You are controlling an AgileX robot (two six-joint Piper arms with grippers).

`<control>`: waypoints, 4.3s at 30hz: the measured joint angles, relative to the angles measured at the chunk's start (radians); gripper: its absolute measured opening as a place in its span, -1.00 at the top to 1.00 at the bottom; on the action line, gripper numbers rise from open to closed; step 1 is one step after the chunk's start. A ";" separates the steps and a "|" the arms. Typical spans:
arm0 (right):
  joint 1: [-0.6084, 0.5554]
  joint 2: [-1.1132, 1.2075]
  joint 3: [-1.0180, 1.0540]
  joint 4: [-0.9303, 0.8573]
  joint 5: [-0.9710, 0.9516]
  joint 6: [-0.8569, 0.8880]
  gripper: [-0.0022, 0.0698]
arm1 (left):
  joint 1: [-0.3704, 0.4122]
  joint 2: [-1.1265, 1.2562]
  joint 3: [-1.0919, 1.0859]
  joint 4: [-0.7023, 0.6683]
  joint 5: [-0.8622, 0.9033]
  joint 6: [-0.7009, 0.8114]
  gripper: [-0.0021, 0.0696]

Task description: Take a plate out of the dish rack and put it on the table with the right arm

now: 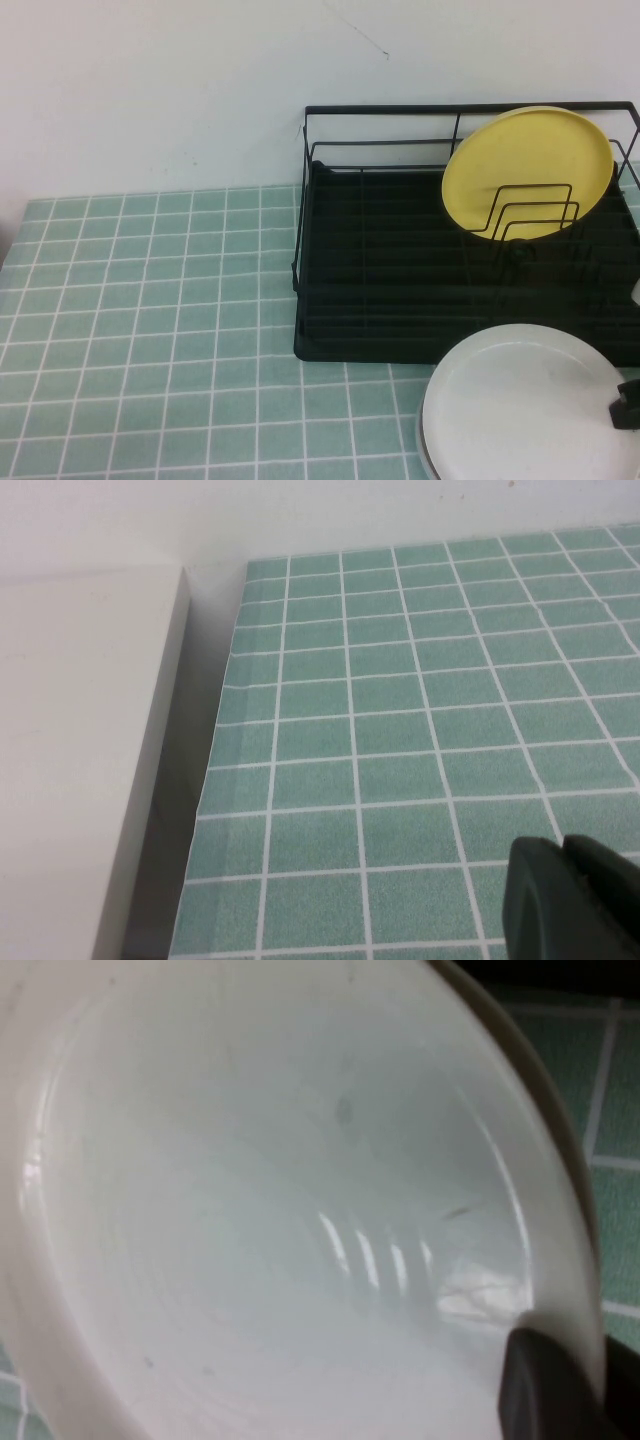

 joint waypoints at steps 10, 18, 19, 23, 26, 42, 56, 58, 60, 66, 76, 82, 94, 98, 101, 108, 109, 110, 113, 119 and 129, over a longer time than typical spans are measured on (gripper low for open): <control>0.000 0.000 -0.002 -0.010 0.021 -0.004 0.05 | 0.000 0.000 0.000 0.000 0.000 0.000 0.95; 0.001 -0.060 -0.112 -0.251 0.109 0.212 0.04 | 0.000 0.000 0.000 0.000 0.000 0.000 0.95; 0.001 -0.079 -0.130 -0.284 0.126 0.233 0.07 | 0.000 0.000 0.000 0.000 0.000 0.000 0.95; 0.001 -0.201 -0.163 -0.363 0.215 0.274 0.40 | 0.000 0.000 0.000 0.000 0.000 0.000 0.95; 0.001 -0.329 -0.165 -0.378 0.262 0.279 0.76 | 0.000 0.000 0.000 0.000 0.000 0.000 0.95; 0.001 -0.854 -0.165 -0.371 0.416 0.282 0.94 | 0.000 0.000 0.000 0.000 0.000 0.000 0.95; -0.001 -1.098 0.195 -0.475 -0.186 0.304 0.94 | 0.000 0.000 0.000 0.000 0.000 0.000 0.95; -0.001 -1.174 0.350 -0.475 -0.358 0.304 0.94 | 0.000 0.000 0.000 0.000 0.000 0.000 0.95; -0.001 -1.255 0.492 -0.475 -0.525 0.304 0.94 | 0.000 0.000 0.000 0.000 0.000 0.000 0.95; -0.001 -1.447 0.677 -0.468 -0.709 0.296 0.94 | 0.000 0.000 0.000 0.000 0.000 0.000 0.95; -0.001 -1.504 0.681 -0.453 -0.620 0.284 0.94 | 0.000 0.000 0.000 0.000 0.000 0.000 0.95; -0.001 -1.504 0.681 -0.464 -0.461 0.294 0.94 | 0.000 0.000 0.000 0.000 0.000 0.000 0.96; -0.001 -1.504 0.678 -0.604 -0.295 0.461 0.94 | 0.000 0.000 0.000 0.000 0.000 0.000 0.96; -0.001 -1.504 0.677 -0.606 -0.291 0.461 0.94 | 0.000 0.000 0.000 0.000 0.000 0.000 0.96; -0.001 -1.504 0.677 -0.606 -0.291 0.461 0.94 | 0.000 0.000 0.000 0.000 0.000 0.000 0.96; -0.001 -1.504 0.676 -0.606 -0.287 0.463 0.94 | 0.000 0.000 0.000 0.000 0.000 0.000 0.96; -0.001 -1.504 0.676 -0.606 -0.287 0.463 0.94 | 0.000 0.000 0.000 0.000 0.000 0.000 0.96; -0.001 -1.504 0.676 -0.606 -0.287 0.463 0.94 | 0.000 0.000 0.000 0.000 0.000 0.000 0.96; -0.001 -1.504 0.676 -0.607 -0.285 0.463 0.94 | 0.000 0.000 0.000 0.000 0.000 0.000 0.96; -0.001 -1.504 0.676 -0.607 -0.285 0.463 0.94 | 0.000 0.000 0.000 0.000 0.000 0.000 0.96; -0.001 -1.504 0.676 -0.609 -0.285 0.463 0.94 | 0.000 0.000 0.000 0.000 0.000 0.000 0.96</control>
